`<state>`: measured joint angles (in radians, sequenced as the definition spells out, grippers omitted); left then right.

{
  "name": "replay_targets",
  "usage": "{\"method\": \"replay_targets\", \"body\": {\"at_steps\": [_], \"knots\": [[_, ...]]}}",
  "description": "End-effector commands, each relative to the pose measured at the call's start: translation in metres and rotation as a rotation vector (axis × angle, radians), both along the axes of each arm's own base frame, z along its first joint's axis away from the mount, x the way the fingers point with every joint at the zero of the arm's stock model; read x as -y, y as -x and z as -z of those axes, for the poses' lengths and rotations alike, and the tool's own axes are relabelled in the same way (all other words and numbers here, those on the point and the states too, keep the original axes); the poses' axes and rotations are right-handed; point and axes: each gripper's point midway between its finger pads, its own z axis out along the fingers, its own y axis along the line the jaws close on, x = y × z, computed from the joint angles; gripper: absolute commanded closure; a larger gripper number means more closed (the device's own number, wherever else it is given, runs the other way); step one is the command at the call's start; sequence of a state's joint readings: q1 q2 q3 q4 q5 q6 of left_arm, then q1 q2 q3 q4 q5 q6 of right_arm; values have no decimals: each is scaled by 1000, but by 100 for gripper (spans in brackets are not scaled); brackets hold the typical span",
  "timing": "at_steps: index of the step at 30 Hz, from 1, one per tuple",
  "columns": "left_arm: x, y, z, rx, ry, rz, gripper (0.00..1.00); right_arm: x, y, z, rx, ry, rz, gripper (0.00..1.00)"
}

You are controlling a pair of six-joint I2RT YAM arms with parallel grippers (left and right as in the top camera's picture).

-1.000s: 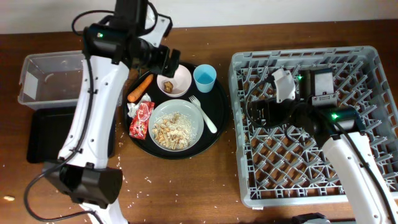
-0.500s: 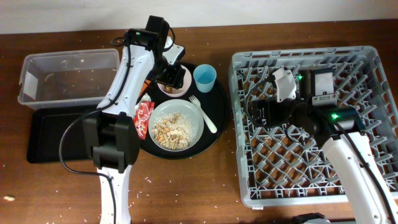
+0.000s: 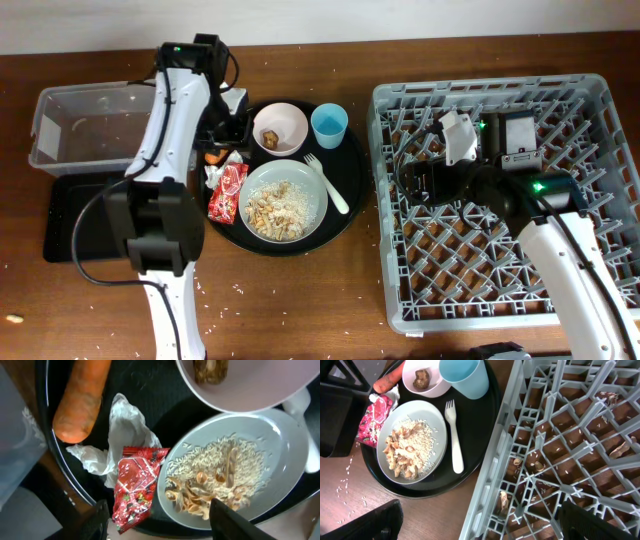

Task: Sort waste into correct bins and load items into the dishwasher rack
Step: 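Carry the red wrapper and tissue with the left gripper into the clear bin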

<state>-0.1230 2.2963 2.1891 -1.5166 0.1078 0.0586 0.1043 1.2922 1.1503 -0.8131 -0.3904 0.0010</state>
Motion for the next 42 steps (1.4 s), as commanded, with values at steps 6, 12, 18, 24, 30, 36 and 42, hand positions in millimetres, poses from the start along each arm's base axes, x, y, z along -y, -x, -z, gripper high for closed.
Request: {"method": "replay_targets", "body": {"at_steps": [6, 12, 18, 24, 30, 36, 42], "knots": [[-37, 7, 46, -23, -48, 12, 34, 3, -1, -9, 17, -1, 15, 2], [-37, 8, 92, -6, -56, -102, 34, 3, 1, -8, 6, 0, 15, 2], [-35, 20, 114, -28, -58, -98, 64, 3, 1, -8, 7, 1, 16, 2], [-27, 19, 109, -31, -19, -98, 99, 3, 0, -8, 7, 1, 16, 2], [-2, -32, -6, 123, 128, -96, 99, 3, -1, -9, 15, 0, 16, 2], [-62, -80, -122, 472, -26, -220, 99, 3, -3, -10, 25, -1, 16, 2], [-201, -95, -113, 547, -258, -600, 99, 3, -3, -10, 25, -1, 16, 2]]}}
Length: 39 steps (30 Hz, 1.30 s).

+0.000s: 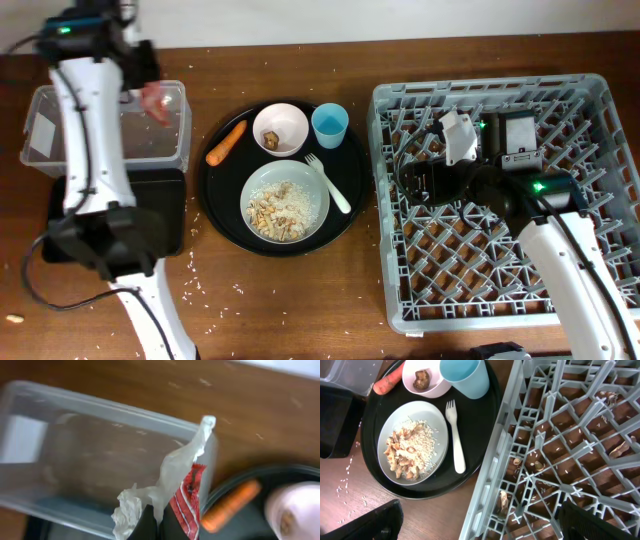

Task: Sort waste into correct bins and load items into the dishwasher rack
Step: 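Carry the red wrapper and tissue with the left gripper into the clear bin, then grasp the rim of the white plate with the left gripper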

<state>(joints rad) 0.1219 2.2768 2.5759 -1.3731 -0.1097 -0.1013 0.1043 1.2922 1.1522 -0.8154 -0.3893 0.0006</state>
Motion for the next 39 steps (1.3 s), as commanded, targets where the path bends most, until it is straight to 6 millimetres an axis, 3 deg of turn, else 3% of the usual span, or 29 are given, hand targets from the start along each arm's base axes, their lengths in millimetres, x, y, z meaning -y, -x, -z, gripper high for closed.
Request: {"method": "replay_targets", "body": {"at_steps": [1, 2, 3, 5, 6, 10, 12, 13, 16, 19, 23, 25, 29, 32, 36, 39], "knots": [[-58, -6, 25, -1, -25, -199, 100, 3, -3, -10, 25, -2, 16, 2], [-65, -8, 37, -19, -22, -214, 88, 3, -3, -10, 25, -2, 15, 2], [-68, -11, 51, -39, -20, -218, 52, 3, -3, -10, 25, -2, 15, 2], [-69, -16, 63, -48, -19, -217, 24, 3, -3, -10, 25, -3, 15, 2], [-71, -21, 70, -44, -20, -218, 1, 3, -3, -10, 24, -3, 15, 2], [-70, -25, 68, -23, -13, -212, 1, 3, -3, -10, 24, -3, 16, 2], [-56, -14, 62, -58, 40, -174, 1, 3, -3, -10, 25, -3, 15, 2], [-47, -7, 53, -68, 73, -148, 1, 3, -3, -10, 25, -3, 15, 2], [9, 21, 13, -94, 147, 24, 1, 3, -3, -10, 25, -3, 15, 2], [53, 45, -2, -154, 131, 151, 1, 3, -3, -10, 26, -3, 15, 2], [138, 70, 11, -271, 178, 380, 3, 3, -3, -10, 25, -3, 15, 2], [170, 79, 20, -314, 166, 449, 4, 3, -3, -10, 25, -3, 15, 2], [211, 109, 55, -464, 163, 534, 10, 3, -3, -10, 25, -3, 15, 2], [209, 130, 69, -553, 162, 529, 11, 3, -3, -10, 25, -3, 15, 2], [189, 154, 67, -581, 162, 496, 16, 3, -3, -10, 25, -3, 15, 1], [166, 157, 97, -597, 207, 438, 22, 3, -3, -10, 25, -3, 15, 2]]}}
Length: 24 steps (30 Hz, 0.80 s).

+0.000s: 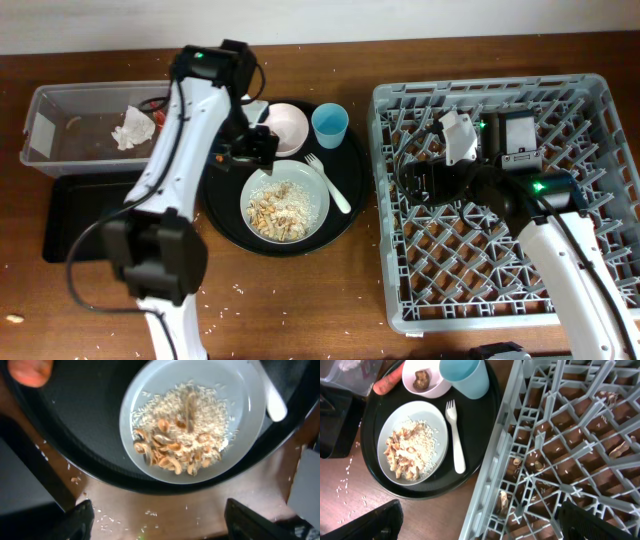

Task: Sort waste into correct bins and load items into the dishwasher rack
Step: 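Grasp the rim of the white plate with the left gripper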

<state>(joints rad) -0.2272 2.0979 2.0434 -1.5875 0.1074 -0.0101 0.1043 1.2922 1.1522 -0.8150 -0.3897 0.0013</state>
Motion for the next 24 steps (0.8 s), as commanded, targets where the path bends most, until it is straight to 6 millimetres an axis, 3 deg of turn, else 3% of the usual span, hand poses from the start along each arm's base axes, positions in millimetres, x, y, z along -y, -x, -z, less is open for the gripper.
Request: {"method": "replay_targets", "body": {"at_steps": [1, 3, 6, 8, 16, 20, 24], "knots": [[-24, 6, 25, -35, 50, -55, 28, 3, -3, -10, 26, -2, 15, 2], [-38, 1, 57, -34, 108, -125, 43, 3, -3, -10, 25, 1, 17, 2], [-46, -3, 83, -8, 127, -152, 49, 3, -3, -10, 25, 1, 17, 2], [-42, -3, 101, 6, 129, -140, 59, 3, -3, -10, 25, 1, 17, 1], [-39, 0, 139, 50, 131, -128, 64, 3, -3, -10, 25, 1, 17, 2], [-35, 7, 152, 49, 132, -115, 75, 3, -3, -10, 26, 1, 17, 2], [-15, 17, 162, 46, 133, -59, 89, 3, -3, -10, 26, 1, 17, 2]]}}
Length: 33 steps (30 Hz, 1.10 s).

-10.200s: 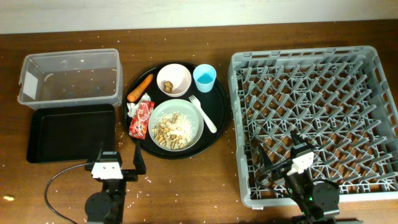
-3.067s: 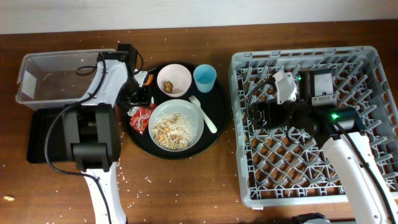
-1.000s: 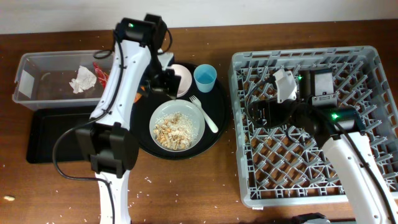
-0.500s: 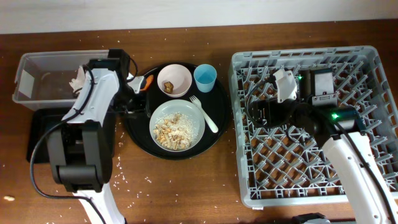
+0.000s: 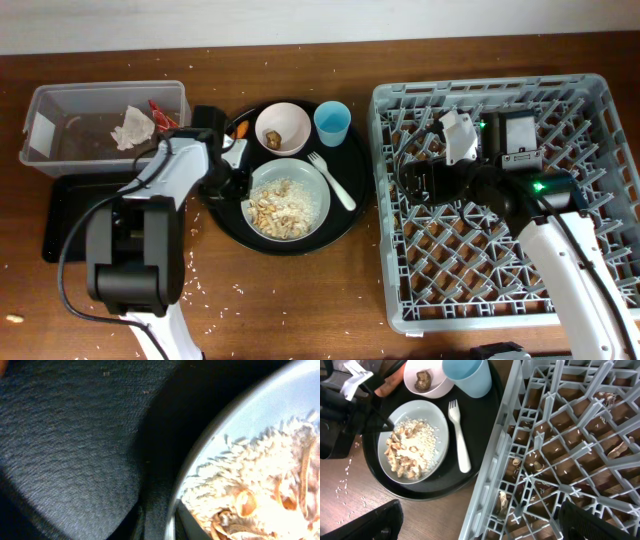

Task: Sort waste into correct bins and load items into the dishwasher rack
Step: 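Grasp the rim of the white plate with the left gripper, then tilt the white plate over the black tray to dump the rice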

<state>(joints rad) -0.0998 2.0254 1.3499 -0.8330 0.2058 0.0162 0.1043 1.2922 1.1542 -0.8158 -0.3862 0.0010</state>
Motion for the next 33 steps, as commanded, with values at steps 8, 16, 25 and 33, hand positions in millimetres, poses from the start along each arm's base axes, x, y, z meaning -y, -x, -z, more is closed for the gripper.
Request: {"method": "replay_targets", "body": {"at_steps": [8, 16, 25, 33], "knots": [[18, 25, 19, -87, 21, 38, 99, 3, -3, -9, 24, -2, 15, 1], [38, 12, -32, -109, 131, 40, 99, 3, -3, -9, 24, -2, 15, 2], [29, -6, -93, -90, 137, 11, 99, 3, -6, 1, -8, 1, 15, 2], [-64, -2, -149, -8, 19, -155, 99, 2, -6, 1, -8, 1, 15, 2]]}}
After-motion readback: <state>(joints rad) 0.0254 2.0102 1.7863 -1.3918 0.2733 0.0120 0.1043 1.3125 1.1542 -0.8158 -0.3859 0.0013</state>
